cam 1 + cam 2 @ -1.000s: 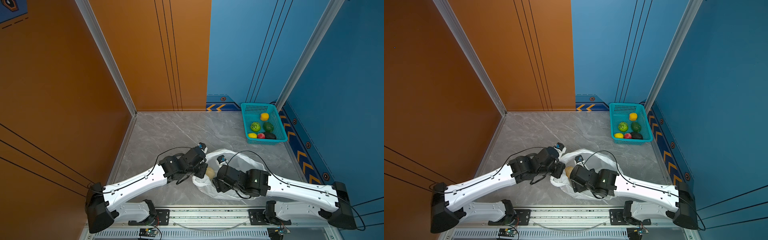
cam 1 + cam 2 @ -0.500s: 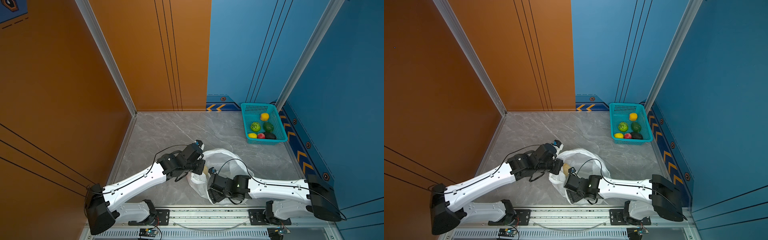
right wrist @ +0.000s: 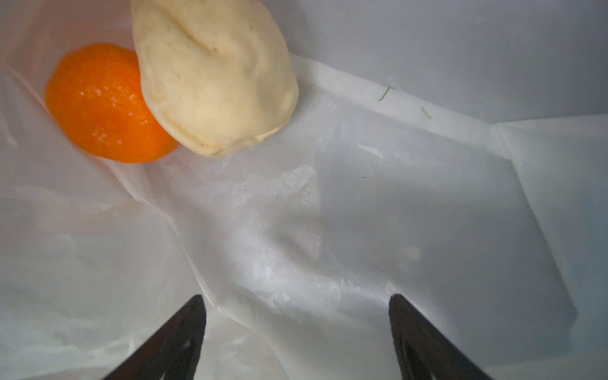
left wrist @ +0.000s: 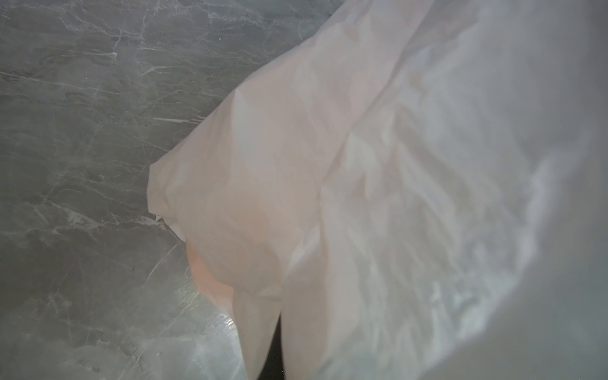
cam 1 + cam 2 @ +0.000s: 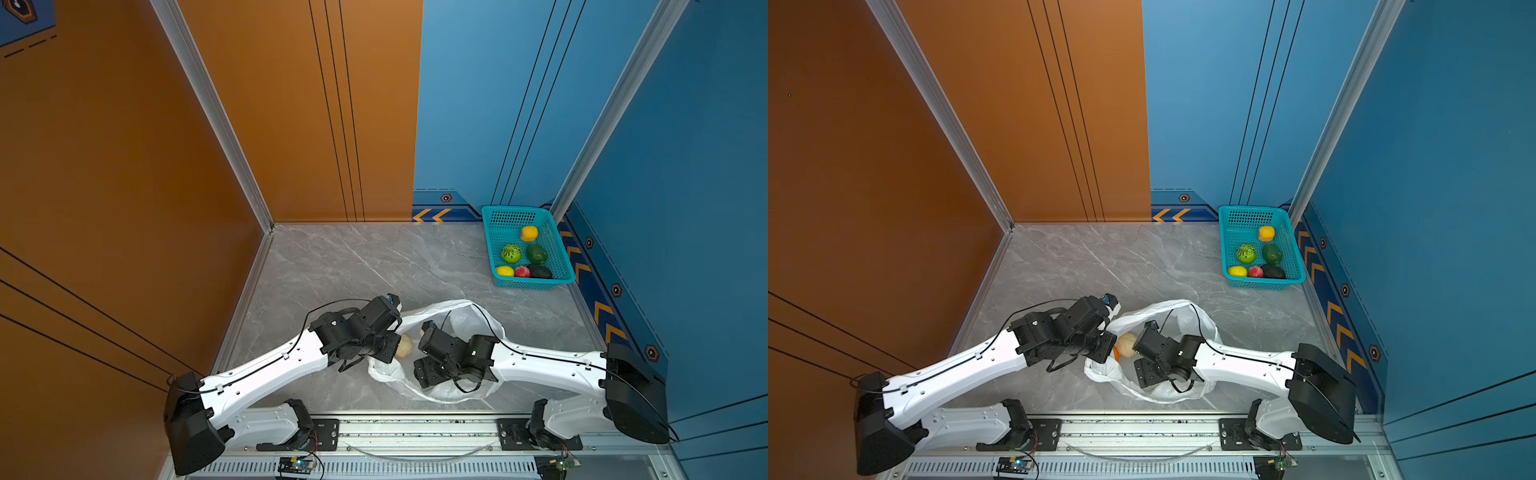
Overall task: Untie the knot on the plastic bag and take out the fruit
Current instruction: 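Lower the right gripper onto the pale pear and close on it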
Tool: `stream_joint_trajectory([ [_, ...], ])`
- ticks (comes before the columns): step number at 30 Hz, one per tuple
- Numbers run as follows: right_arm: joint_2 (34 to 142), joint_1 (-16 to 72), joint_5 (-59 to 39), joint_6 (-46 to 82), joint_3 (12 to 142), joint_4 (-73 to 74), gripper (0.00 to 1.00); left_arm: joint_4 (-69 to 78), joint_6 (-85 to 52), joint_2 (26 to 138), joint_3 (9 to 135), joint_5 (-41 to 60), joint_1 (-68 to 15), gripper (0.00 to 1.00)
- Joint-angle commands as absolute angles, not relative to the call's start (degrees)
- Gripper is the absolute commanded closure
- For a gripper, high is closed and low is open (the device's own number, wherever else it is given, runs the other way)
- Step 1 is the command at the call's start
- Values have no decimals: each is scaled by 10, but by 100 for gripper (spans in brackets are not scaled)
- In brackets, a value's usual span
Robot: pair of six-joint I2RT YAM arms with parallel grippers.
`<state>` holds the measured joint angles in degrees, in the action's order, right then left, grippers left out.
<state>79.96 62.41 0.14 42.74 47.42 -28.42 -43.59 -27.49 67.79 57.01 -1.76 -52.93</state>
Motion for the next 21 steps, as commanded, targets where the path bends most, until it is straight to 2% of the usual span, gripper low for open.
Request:
stream_joint_trajectory([
  [1,808,610,2,443,509,-265,12,-457,-245,691,577,-37,-533,100],
  [9,861,559,-35,456,535,-200,10,-455,-236,693,581,-42,-537,100],
  [21,938,538,-31,534,579,-129,1,-429,-228,700,553,-48,-532,100],
])
